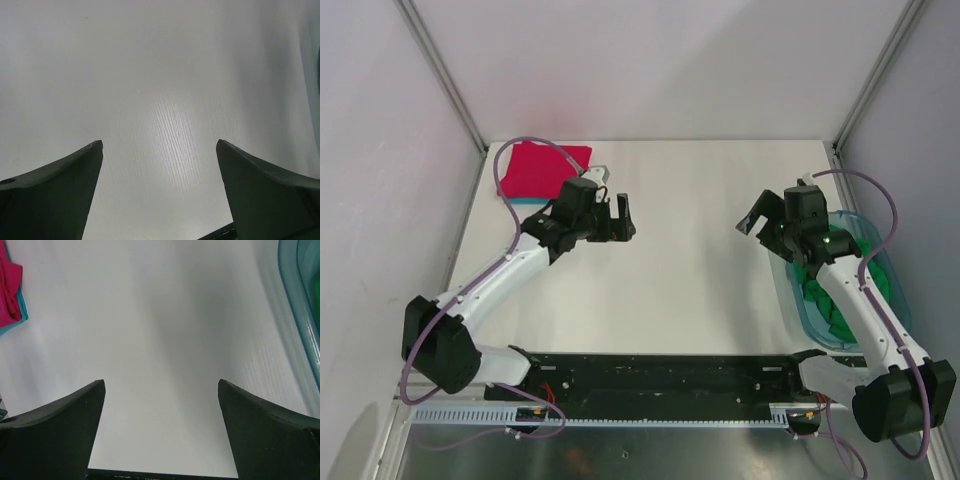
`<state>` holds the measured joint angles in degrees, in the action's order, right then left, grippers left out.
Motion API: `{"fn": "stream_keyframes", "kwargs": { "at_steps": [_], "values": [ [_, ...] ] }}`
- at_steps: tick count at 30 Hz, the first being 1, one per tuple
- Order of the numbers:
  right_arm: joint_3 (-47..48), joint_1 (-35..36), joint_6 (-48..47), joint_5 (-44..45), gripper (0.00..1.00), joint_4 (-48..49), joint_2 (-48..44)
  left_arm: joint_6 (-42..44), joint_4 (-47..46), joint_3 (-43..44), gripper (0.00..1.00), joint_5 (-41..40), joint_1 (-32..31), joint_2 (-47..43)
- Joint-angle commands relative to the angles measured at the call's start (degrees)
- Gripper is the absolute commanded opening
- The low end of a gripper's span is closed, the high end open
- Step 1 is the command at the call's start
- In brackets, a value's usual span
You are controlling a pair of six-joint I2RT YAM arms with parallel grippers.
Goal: Fold and stack the t-shirts
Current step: Grab crumpled tshirt from bin with the right arm
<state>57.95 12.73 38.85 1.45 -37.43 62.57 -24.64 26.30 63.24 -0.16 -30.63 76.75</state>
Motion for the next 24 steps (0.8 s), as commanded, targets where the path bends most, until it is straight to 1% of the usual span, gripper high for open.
{"fn": "stream_keyframes", "kwargs": {
  "at_steps": [1,9,13,16,21,24],
  "values": [
    [-0.61,-0.19,-0.54,0.1,0.99,1.68,0.22,-0.42,-0.3,0.75,0.99,-0.32,0.86,-2.59],
    [-1.17,-0.41,0.7,3.58,0.99,0.84,0.09,0.18,-0.25,-0.04,0.99,0.51,1.01,-3.99],
    [-1.18,-2.65,1.6,6.96,0.99,-1.82,-1.05,-0.04,-0.29,-0.48,0.99,1.56,1.01,-4.12],
    [-1.18,-7.55,1.98,9.68,0.99,-4.3,-1.6,0.39,-0.19,-0.56,0.99,2.64,1.01,-3.5],
    [-1.24,-22.19,2.4,10.7,0.99,-6.69,-0.11,0.31,-0.22,-0.96,1.0,4.53,1.01,-2.42],
    [-1.34,-28.02,2.29,12.39,0.99,-5.72,1.52,-0.01,-0.2,-1.01,1.0,5.94,1.06,-1.56]
  ]
}}
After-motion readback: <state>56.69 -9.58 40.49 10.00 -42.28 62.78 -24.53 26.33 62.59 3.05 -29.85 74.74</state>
